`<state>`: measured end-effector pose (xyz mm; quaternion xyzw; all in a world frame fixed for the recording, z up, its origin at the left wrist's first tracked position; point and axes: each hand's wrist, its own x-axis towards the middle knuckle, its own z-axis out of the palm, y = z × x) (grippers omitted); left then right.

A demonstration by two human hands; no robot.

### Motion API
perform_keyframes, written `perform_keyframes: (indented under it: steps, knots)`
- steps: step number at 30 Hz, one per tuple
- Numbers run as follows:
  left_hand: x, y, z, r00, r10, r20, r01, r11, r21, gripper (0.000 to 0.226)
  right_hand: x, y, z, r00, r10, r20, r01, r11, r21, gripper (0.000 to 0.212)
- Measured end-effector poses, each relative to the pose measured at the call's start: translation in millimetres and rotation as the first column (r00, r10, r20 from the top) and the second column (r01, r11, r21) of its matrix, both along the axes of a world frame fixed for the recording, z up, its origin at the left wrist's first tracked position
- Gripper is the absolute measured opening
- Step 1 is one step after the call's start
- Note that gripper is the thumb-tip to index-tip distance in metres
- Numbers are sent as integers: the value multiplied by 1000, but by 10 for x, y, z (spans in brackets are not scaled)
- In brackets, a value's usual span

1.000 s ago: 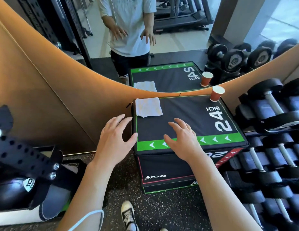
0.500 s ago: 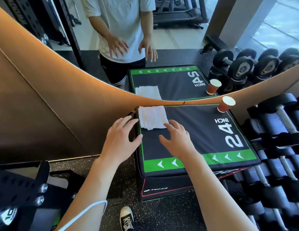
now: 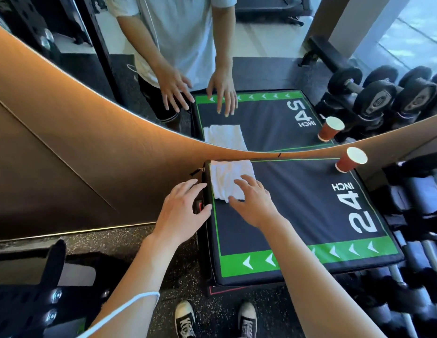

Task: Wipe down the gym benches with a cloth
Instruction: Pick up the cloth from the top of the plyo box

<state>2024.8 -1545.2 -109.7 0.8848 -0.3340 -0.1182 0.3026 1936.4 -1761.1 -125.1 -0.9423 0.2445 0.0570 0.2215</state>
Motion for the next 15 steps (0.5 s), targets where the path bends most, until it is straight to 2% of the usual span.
perform_keyframes:
  steps: [10, 15]
  knots:
    - [-31, -407, -350, 999, 6, -43, -1, 993, 115, 61, 373, -388, -544, 988, 98, -120, -89, 993, 76, 57]
    - [-132, -568, -475, 999, -13, -30, 17, 991, 134, 53, 366, -556, -701, 990, 139, -41, -139, 990, -5, 40]
